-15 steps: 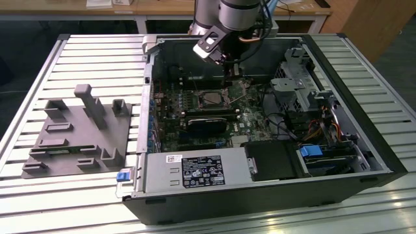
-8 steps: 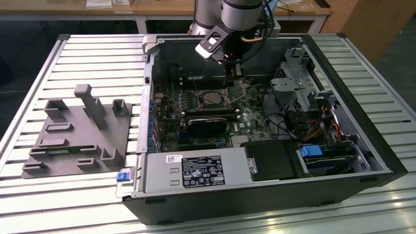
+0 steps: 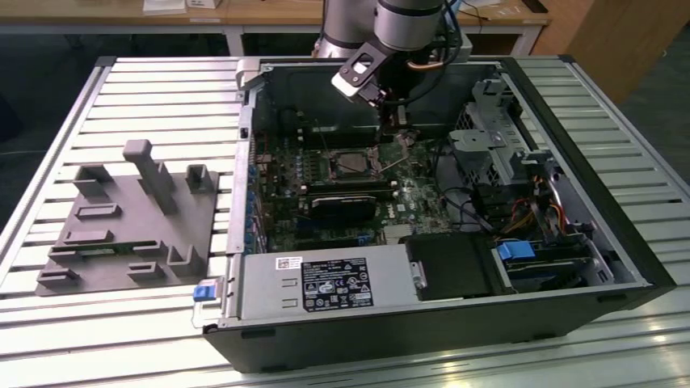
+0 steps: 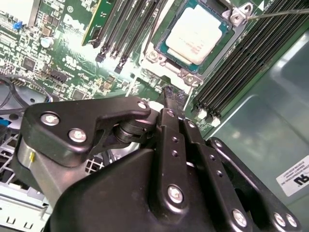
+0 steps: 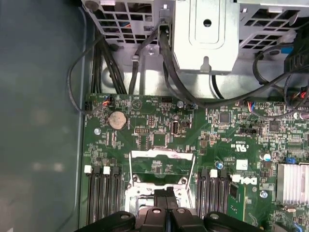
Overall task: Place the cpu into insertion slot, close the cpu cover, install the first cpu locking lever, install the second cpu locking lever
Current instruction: 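Close the cpu cover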
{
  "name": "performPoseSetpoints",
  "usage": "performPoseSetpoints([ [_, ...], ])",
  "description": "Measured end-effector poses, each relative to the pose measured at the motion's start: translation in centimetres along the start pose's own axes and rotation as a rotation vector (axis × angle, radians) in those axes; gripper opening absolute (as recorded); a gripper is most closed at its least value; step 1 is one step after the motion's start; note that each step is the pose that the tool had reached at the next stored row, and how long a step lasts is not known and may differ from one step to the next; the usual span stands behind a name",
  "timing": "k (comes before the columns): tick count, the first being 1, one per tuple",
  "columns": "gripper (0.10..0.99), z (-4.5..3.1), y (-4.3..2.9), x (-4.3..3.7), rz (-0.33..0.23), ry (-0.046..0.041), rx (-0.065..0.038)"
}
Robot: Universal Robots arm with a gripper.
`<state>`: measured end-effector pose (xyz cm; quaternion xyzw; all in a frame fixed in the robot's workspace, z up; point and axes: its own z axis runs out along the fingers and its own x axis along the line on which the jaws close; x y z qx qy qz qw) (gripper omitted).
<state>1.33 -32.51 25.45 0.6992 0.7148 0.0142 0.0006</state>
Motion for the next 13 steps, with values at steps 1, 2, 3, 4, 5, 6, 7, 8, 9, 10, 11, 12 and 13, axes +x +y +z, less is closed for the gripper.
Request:
performPoseSetpoints([
  [1, 0.106, 0.0, 0.06, 0.0, 0.0, 0.0, 0.0],
  [2, 0.106, 0.01, 0.13, 0.0, 0.0, -0.0001, 0.0],
  [3, 0.106, 0.01, 0.2, -0.01, 0.0, -0.0001, 0.0],
  [4, 0.106, 0.02, 0.24, -0.01, 0.0, 0.0, 0.0],
  [5, 0.106, 0.02, 0.29, -0.01, 0.0, 0.0, 0.0],
  [6, 0.106, 0.02, 0.33, -0.01, 0.0, 0.0, 0.0],
  [7, 0.106, 0.03, 0.37, -0.01, 0.0, 0.0, 0.0],
  [8, 0.106, 0.03, 0.42, -0.01, 0.0, 0.0, 0.0],
  [9, 0.106, 0.04, 0.48, -0.01, 0.0, 0.0001, 0.0],
  [10, 0.106, 0.04, 0.55, -0.01, 0.0, 0.0001, 0.0],
  [11, 0.106, 0.04, 0.64, -0.01, 0.0, 0.0001, 0.0],
  [12, 0.106, 0.04, 0.7, -0.01, 0.0, 0.0, 0.0],
  [13, 0.106, 0.04, 0.77, -0.02, 0.0, -0.0001, 0.0],
])
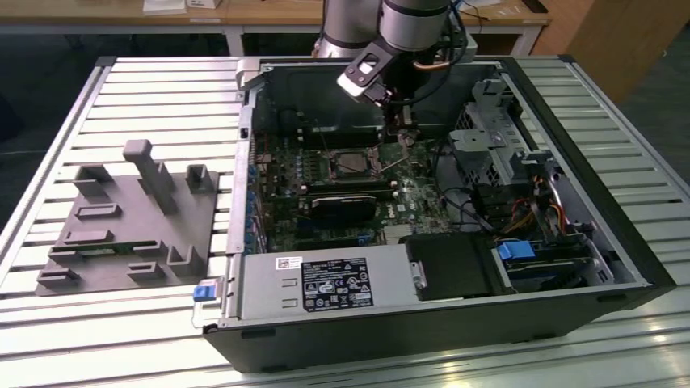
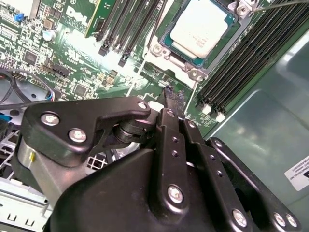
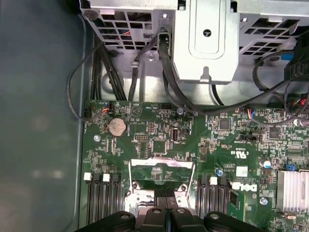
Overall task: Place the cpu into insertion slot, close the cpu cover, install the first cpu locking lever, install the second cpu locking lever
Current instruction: 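Close the cpu cover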
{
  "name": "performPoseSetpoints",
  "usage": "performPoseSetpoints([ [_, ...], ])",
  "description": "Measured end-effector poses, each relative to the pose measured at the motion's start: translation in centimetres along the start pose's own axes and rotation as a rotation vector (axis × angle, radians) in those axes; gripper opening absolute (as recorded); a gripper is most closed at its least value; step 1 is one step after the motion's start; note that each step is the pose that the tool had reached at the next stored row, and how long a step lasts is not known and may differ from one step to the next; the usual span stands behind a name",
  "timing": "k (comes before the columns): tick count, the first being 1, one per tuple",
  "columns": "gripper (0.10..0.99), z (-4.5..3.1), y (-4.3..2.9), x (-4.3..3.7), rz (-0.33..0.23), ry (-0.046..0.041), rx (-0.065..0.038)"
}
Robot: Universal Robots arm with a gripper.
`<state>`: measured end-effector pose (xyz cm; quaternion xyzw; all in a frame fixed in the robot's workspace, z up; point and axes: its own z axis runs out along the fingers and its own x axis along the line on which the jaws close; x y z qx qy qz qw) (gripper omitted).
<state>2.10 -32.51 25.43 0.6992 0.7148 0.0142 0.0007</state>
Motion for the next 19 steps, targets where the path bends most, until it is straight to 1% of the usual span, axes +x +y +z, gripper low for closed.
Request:
performPoseSetpoints([
  [19, 0.106, 0.02, 1.1, -0.02, 0.0, 0.0, 0.0],
])
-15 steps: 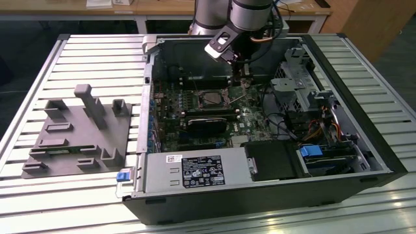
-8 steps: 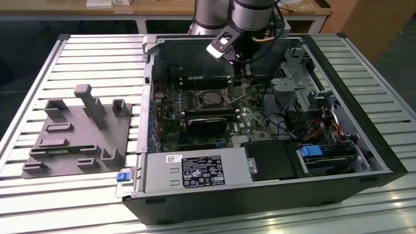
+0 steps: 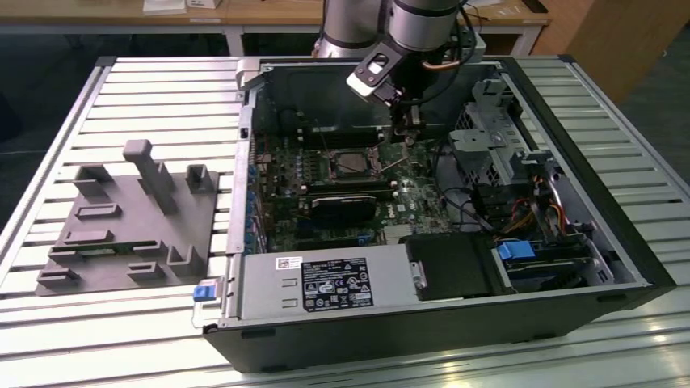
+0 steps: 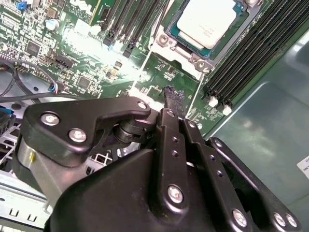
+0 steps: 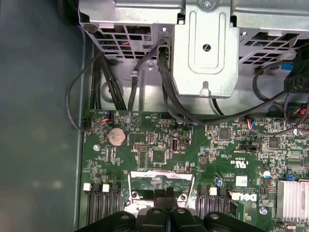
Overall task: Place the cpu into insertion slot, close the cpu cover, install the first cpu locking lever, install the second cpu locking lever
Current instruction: 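Close the cpu cover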
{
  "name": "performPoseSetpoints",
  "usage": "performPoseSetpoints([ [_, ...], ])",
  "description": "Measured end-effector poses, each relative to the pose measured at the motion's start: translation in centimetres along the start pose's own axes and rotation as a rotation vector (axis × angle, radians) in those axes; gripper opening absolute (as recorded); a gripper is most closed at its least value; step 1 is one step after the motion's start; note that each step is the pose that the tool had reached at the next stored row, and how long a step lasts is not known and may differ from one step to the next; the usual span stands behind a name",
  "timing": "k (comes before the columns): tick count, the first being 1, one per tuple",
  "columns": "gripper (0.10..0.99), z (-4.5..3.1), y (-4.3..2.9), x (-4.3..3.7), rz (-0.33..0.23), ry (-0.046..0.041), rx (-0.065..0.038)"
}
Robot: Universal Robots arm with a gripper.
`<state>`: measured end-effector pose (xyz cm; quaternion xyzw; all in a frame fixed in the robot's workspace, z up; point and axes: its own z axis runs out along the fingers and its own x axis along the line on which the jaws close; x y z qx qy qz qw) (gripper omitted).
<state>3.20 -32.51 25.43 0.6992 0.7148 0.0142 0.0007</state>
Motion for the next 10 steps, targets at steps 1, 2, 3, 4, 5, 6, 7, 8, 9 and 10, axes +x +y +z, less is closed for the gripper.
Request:
performPoseSetpoints([
  [1, 0.106, 0.01, 0.07, 0.0, 0.0, 0.0001, 0.0],
  [2, 0.106, 0.02, 0.19, -0.01, 0.0, 0.0002, 0.0],
  [3, 0.106, 0.04, 0.32, -0.01, 0.0, 0.0001, 0.0],
  [4, 0.106, 0.06, 0.42, -0.01, 0.0, -0.0002, 0.0],
  [5, 0.106, 0.09, 0.52, -0.02, 0.0, -0.0002, 0.0],
  [6, 0.106, 0.11, 0.63, -0.01, 0.0, -0.0001, 0.0],
  [7, 0.106, 0.14, 0.78, -0.01, 0.0, 0.0, 0.0],
  [8, 0.106, 0.18, 0.92, 0.02, 0.0, 0.0, 0.0],
  [9, 0.106, 0.21, 1.02, 0.05, 0.0, 0.0, 0.0],
  [10, 0.106, 0.24, 1.13, 0.06, 0.0, -0.0001, 0.0],
])
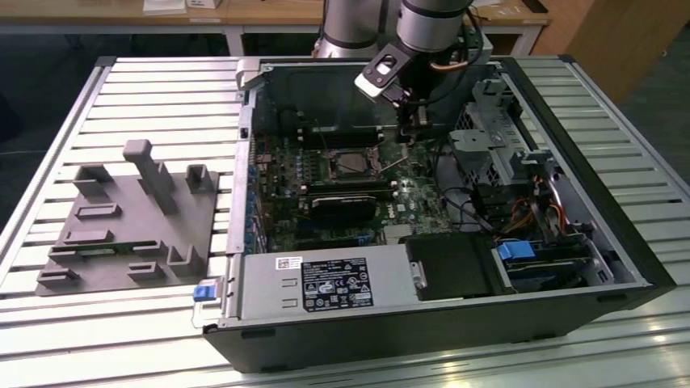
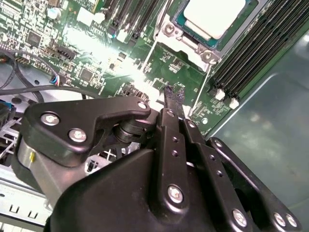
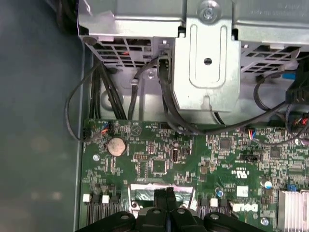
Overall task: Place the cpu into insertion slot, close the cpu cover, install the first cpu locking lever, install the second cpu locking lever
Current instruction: 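Close the cpu cover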
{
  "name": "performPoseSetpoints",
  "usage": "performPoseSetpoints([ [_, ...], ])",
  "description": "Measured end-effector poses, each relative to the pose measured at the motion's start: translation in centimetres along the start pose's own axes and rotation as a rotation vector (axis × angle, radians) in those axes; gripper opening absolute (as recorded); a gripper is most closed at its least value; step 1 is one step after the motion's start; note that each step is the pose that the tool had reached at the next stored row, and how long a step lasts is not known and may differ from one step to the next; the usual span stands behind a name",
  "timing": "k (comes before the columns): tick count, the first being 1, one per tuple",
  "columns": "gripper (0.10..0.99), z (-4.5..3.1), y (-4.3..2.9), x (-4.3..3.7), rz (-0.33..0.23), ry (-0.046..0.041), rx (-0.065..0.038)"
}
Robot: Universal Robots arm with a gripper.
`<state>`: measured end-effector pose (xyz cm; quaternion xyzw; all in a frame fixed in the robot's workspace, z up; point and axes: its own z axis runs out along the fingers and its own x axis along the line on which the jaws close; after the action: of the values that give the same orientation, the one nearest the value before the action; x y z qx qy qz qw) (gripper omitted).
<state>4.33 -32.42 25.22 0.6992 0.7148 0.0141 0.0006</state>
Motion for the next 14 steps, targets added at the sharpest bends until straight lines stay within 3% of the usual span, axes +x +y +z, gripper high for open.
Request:
performPoseSetpoints([
  [14, 0.106, 0.24, 1.42, 0.18, 0.007, 0.0, 0.0],
])
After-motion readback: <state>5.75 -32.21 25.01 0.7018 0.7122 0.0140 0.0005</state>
